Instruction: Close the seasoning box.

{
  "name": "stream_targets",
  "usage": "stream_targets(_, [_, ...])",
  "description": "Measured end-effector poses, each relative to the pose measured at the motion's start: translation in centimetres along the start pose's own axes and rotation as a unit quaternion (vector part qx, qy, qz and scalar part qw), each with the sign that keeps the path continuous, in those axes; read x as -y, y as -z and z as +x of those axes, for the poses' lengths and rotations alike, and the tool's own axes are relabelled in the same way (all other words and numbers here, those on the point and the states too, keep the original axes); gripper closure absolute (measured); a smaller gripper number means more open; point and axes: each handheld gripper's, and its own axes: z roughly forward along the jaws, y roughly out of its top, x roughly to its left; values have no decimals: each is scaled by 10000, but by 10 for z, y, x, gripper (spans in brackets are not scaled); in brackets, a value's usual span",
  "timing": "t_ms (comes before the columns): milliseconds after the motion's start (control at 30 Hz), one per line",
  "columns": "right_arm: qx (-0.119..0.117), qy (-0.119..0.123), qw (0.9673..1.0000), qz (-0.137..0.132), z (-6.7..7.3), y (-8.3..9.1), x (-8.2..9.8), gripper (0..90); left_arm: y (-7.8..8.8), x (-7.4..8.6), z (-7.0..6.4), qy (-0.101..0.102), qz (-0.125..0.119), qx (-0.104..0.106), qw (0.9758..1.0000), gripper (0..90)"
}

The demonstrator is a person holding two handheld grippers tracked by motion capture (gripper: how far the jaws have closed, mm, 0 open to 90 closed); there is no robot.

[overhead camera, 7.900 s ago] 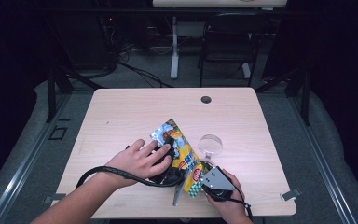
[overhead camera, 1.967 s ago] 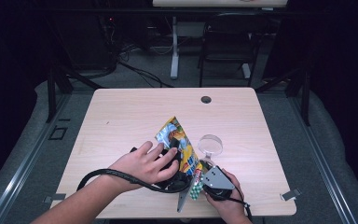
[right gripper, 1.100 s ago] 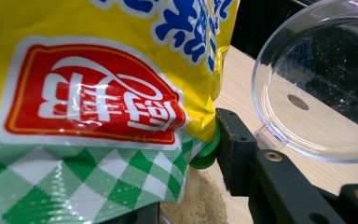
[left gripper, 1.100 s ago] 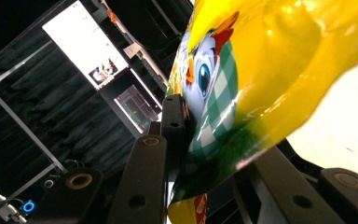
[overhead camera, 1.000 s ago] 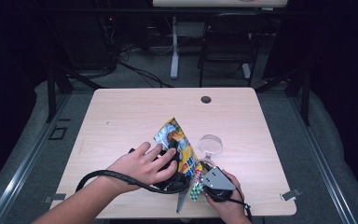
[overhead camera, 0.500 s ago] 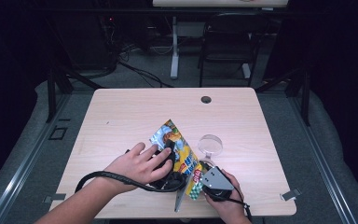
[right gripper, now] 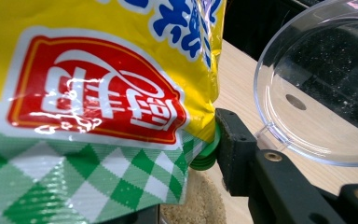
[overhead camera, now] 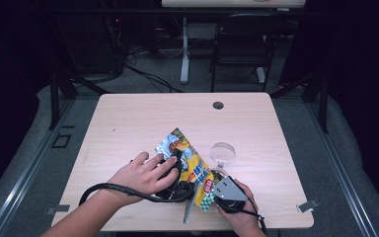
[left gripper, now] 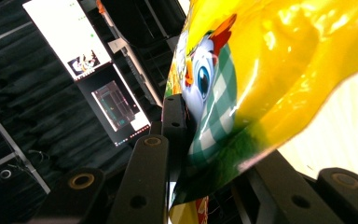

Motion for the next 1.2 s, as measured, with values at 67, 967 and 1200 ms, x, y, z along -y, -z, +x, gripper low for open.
stream_targets(67, [-12,9,10000,4,0,0,0,709,0,0,0,20,2,32,10000,797])
stream_targets(967, [63,137,9999,53,0,0,0,710,-6,4,-12,501,-43,192,9986,807])
stream_targets(1200, [86,195,9998,16,1,1,-2,710,-7,7,-14,741,-54,344,9966,805])
